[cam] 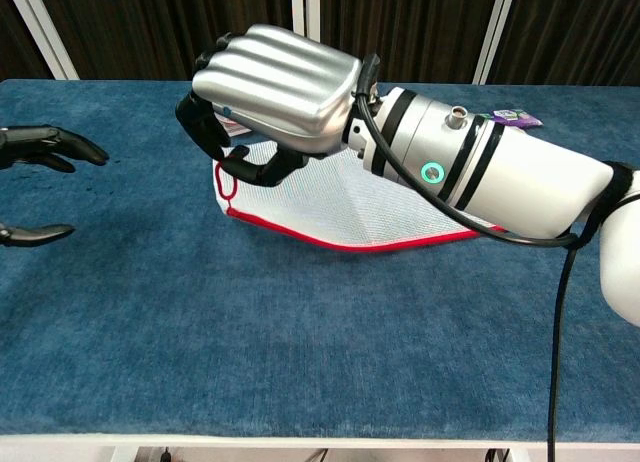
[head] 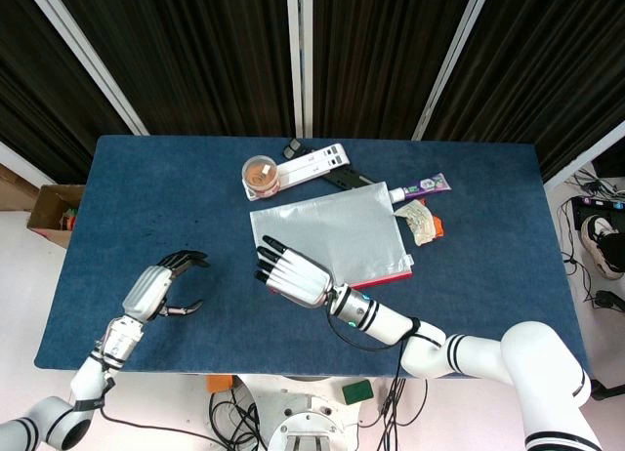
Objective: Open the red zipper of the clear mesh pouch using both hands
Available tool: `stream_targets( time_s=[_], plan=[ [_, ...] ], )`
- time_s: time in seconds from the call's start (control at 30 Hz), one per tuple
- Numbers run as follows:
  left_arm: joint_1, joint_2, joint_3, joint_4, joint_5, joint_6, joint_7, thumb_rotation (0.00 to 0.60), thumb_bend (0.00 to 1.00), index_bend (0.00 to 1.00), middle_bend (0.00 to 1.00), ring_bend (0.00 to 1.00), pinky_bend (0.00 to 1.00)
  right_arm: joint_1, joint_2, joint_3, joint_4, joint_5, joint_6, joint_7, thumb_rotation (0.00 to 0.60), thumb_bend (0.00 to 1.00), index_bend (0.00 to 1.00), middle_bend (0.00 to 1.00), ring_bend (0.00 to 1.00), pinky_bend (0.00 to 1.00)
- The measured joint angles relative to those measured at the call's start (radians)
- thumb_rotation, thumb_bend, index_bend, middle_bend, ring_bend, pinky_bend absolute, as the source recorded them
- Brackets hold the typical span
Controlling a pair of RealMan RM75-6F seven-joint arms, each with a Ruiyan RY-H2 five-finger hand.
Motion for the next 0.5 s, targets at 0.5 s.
stream_targets(
  time_s=[0.5],
  plan=[
    [-0.127,-0.173,-0.044,0.117,0.002,-0.041,-0.093,0.600,0.29,0.38,0.18,0.13,0.18,0.004,-0.007,0.019,0.024,0.020,0.002,0.011,0.600,0.67,0.80,0.53,0.26,0.26]
  ],
)
